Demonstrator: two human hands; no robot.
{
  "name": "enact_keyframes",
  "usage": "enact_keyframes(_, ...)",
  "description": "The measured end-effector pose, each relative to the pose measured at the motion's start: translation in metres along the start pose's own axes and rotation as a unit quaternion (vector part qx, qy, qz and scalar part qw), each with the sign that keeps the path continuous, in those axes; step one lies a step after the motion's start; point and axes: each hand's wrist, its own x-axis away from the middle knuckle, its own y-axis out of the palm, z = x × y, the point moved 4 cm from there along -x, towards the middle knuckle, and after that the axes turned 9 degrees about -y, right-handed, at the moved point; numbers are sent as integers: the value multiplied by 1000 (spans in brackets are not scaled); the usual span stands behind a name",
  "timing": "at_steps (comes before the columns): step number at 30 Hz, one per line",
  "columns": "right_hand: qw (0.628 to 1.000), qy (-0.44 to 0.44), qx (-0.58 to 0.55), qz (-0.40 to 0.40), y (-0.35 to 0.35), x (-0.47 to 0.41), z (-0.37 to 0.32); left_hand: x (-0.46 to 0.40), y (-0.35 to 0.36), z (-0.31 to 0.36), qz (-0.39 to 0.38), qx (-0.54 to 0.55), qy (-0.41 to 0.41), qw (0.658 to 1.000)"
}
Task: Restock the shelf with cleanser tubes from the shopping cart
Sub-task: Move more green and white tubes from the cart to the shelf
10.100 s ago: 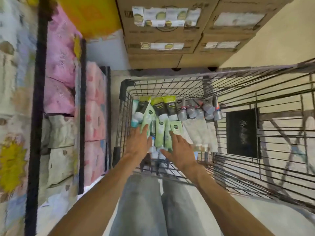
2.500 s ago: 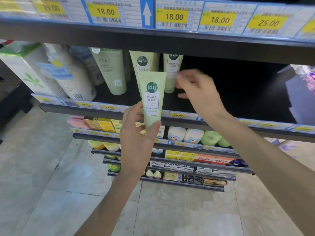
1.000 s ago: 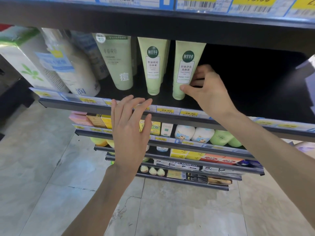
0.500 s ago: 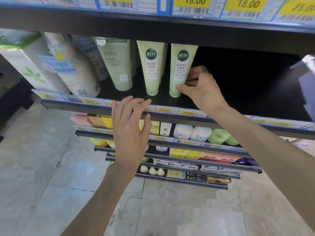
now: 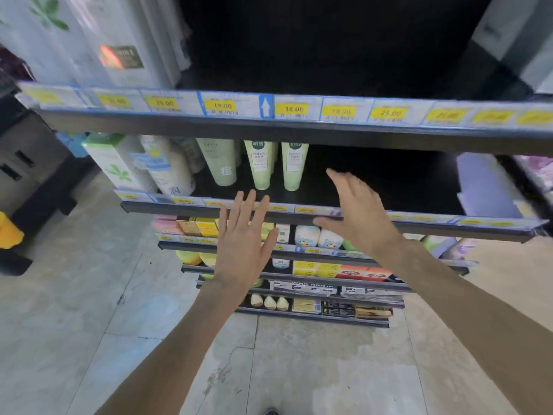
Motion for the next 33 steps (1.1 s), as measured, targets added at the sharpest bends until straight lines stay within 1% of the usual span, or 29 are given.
enact_keyframes(5,994,19,84,-70,-25,58,-1,30,-33,42,-46,-34,42,997)
enact_keyframes(8,990,53,94,-90,-44,102,1,52,-50,81,-65,-23,70,995)
enact_keyframes(10,990,88,79,-80,-59,133,11,68,-58,110,-72,-21,97,992)
enact_keyframes(12,989,116,76,-53,-74,166,22,85,-63,140,-87,-25,118,989)
enact_keyframes(15,984,156,75,-35,-97,224,40,115,-63,189,-119,-13,145,982)
enact_keyframes(17,979,184,82,-20,-110,264,57,135,-60,225,-119,-11,176,977)
enact_keyframes(19,973,216,87,-7,-120,308,78,156,-58,266,-131,5,199,971)
enact_keyframes(21,965,247,86,0,-131,354,106,177,-51,307,-143,-4,220,965)
enact_keyframes(23,959,270,81,-12,-144,400,133,198,-44,352,-157,-13,234,959)
enact_keyframes(25,953,290,84,-15,-159,445,160,220,-39,397,-165,1,245,955)
enact_keyframes(29,941,330,75,1,-189,536,210,267,-27,493,-163,26,293,942)
enact_keyframes(33,920,382,84,11,-216,619,254,310,-9,582,-178,51,347,919)
